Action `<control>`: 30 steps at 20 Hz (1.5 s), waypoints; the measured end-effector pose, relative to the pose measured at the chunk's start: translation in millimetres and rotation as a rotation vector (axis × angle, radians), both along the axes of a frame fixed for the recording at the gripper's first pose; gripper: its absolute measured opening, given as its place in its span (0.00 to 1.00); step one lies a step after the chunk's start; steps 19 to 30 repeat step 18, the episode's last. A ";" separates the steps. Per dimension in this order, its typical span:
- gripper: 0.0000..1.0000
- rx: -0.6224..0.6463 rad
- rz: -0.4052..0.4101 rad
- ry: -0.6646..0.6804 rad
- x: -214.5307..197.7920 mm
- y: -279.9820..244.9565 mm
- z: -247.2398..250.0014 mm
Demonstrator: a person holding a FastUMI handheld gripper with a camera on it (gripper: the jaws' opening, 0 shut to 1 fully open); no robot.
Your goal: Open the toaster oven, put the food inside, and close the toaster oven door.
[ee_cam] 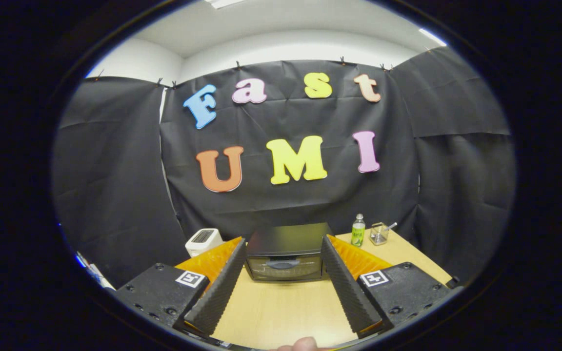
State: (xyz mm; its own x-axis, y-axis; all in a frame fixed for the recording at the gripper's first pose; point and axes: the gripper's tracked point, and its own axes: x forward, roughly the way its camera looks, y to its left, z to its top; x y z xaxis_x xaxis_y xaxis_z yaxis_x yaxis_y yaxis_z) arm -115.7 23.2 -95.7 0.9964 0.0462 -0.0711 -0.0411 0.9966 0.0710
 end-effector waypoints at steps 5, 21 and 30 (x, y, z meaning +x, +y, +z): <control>1.00 0.009 0.031 -0.011 0.3 8.3 5.6; 1.00 0.024 0.040 -0.008 -8.6 9.3 11.4; 1.00 0.024 0.040 -0.008 -8.6 9.3 11.4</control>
